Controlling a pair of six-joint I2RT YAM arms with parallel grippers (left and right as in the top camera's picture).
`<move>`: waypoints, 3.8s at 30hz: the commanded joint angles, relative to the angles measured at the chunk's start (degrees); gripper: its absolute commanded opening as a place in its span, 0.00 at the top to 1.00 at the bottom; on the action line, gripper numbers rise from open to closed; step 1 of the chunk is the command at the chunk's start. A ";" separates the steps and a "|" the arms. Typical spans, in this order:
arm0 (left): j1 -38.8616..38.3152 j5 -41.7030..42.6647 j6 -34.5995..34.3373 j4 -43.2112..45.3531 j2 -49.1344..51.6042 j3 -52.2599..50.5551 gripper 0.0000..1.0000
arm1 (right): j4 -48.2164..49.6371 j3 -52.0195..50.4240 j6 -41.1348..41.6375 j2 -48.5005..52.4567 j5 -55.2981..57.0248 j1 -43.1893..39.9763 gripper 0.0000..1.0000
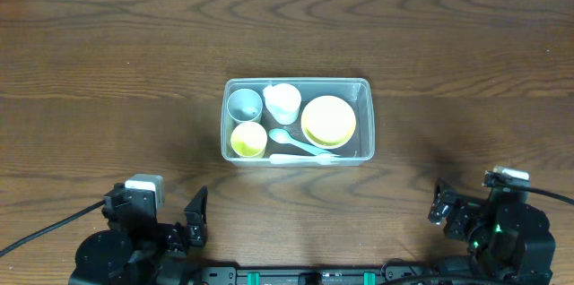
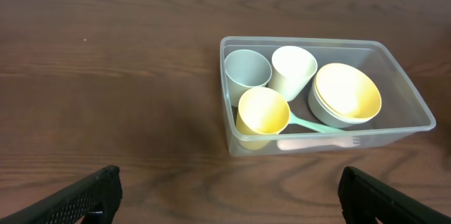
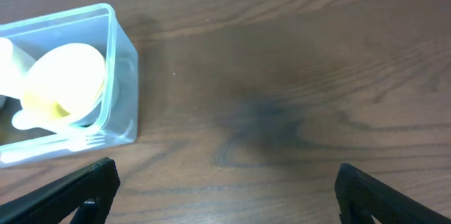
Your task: Pack container
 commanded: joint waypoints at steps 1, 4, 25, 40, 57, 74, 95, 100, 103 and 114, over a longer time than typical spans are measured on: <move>0.24 -0.44 -0.50 -0.11 -0.11 -0.28 0.02 | 0.00 -0.79 0.96 -3.80 -1.25 0.46 0.01; 0.24 -0.44 -0.50 -0.11 -0.11 -0.28 0.02 | 0.68 -3.15 0.87 -8.48 -1.40 0.42 0.01; 0.24 -0.44 -0.50 -0.11 -0.11 -0.28 0.02 | 57.92 -37.13 -17.33 -17.44 -6.38 0.09 0.01; 0.24 -0.44 -0.50 -0.11 -0.11 -0.28 0.02 | 59.54 -42.29 -31.39 -17.46 -7.63 0.00 0.01; 0.24 -0.44 -0.50 -0.11 -0.11 -0.28 0.02 | 59.56 -42.29 -31.39 -17.42 -7.65 0.00 0.01; 0.92 -0.74 0.37 -2.12 -0.46 -0.33 0.02 | 59.56 -42.29 -31.39 -17.42 -7.65 0.00 0.01; 14.23 -3.91 0.37 38.69 -15.47 -38.73 0.02 | 59.56 -42.29 -31.39 -17.40 -7.65 0.00 0.01; 14.32 -3.89 0.37 56.00 -15.65 -48.28 0.02 | 59.56 -42.29 -31.39 -17.40 -7.65 0.00 0.01; 14.47 -5.05 0.94 56.96 -15.65 -49.07 0.02 | 59.56 -42.29 -31.39 -17.40 -7.65 0.00 0.01; 14.45 -3.80 2.51 54.12 -15.65 -49.07 0.02 | 59.56 -42.29 -31.39 -17.40 -7.65 0.00 0.01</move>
